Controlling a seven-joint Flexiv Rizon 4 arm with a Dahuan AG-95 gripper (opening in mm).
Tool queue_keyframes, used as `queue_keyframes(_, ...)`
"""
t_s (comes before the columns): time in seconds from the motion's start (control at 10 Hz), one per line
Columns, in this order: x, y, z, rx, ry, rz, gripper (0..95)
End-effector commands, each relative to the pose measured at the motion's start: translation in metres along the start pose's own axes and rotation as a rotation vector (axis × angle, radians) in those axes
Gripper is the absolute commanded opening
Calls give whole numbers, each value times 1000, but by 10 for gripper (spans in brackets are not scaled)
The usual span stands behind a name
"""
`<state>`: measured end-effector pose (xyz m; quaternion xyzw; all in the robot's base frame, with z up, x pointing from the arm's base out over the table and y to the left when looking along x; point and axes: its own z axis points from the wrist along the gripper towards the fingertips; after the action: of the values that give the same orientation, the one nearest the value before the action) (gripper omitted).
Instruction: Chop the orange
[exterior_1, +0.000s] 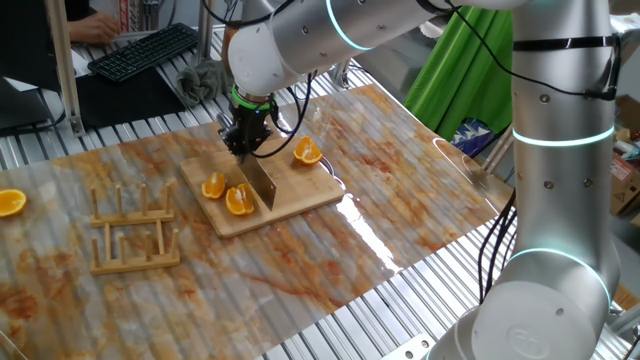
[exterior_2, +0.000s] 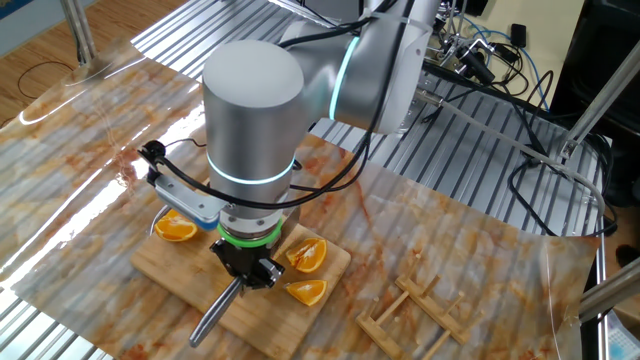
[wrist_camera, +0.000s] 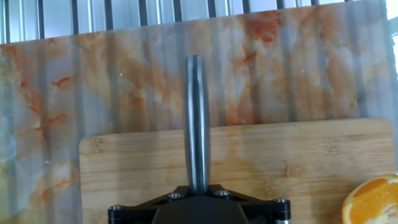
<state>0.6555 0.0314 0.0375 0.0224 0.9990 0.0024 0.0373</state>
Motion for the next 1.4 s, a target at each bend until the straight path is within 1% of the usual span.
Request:
queue_keyframes(0.1,1,0,0,-9,1,-2,0)
queue_keyframes(0.3,1,0,0,-23,1,2,0)
queue_keyframes(0.5,1,0,0,-17,3,3,0)
queue_keyframes(0.6,1,0,0,-15,14,2,0)
queue_keyframes(0.7,1,0,-1,-10,18,2,0)
queue_keyframes(1.0,1,0,-3,-17,15,12,0)
queue_keyframes(1.4,3,4,-15,-15,22,15,0)
